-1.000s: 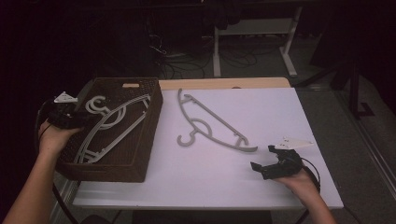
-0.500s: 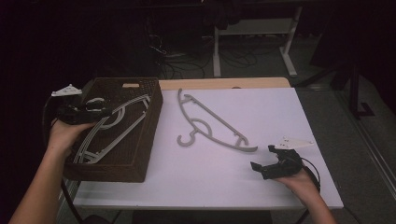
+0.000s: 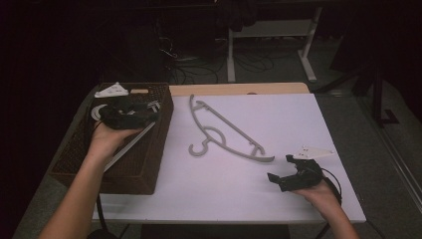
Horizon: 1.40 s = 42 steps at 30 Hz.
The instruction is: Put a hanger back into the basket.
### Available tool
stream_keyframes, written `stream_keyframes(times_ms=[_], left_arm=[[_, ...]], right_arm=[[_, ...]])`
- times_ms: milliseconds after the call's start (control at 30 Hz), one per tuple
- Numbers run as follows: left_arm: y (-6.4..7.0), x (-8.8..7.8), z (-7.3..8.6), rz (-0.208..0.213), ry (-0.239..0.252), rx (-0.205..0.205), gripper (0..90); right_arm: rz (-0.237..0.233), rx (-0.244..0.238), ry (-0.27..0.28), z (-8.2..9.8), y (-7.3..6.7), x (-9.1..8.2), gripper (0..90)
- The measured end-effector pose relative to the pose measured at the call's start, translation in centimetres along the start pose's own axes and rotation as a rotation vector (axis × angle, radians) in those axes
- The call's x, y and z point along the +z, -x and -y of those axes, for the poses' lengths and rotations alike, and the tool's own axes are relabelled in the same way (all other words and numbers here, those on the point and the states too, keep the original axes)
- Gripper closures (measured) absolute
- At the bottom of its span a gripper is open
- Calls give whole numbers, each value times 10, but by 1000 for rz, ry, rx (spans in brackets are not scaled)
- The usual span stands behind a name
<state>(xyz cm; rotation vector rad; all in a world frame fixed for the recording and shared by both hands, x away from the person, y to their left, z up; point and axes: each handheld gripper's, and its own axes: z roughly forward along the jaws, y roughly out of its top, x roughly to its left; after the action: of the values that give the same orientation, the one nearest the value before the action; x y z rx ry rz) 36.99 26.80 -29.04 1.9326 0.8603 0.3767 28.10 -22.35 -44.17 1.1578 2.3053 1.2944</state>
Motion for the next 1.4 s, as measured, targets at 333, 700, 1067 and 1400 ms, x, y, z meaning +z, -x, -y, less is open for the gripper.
stream_keyframes(times_ms=[333, 700, 1067, 1400], left_arm=[[52, 58, -17, 89, -20, 51, 547], [88, 140, -5, 210, -102, 83, 877], [111, 215, 25, 275, -194, 92, 900], [137, 258, 46, 301, -277, 126, 900]], right_arm=[[-4, -5, -5, 0, 0, 0, 4], [-9, -5, 0, 0, 0, -1, 4], [-11, -11, -2, 0, 0, 0, 4], [-10, -11, 5, 0, 1, -2, 4]])
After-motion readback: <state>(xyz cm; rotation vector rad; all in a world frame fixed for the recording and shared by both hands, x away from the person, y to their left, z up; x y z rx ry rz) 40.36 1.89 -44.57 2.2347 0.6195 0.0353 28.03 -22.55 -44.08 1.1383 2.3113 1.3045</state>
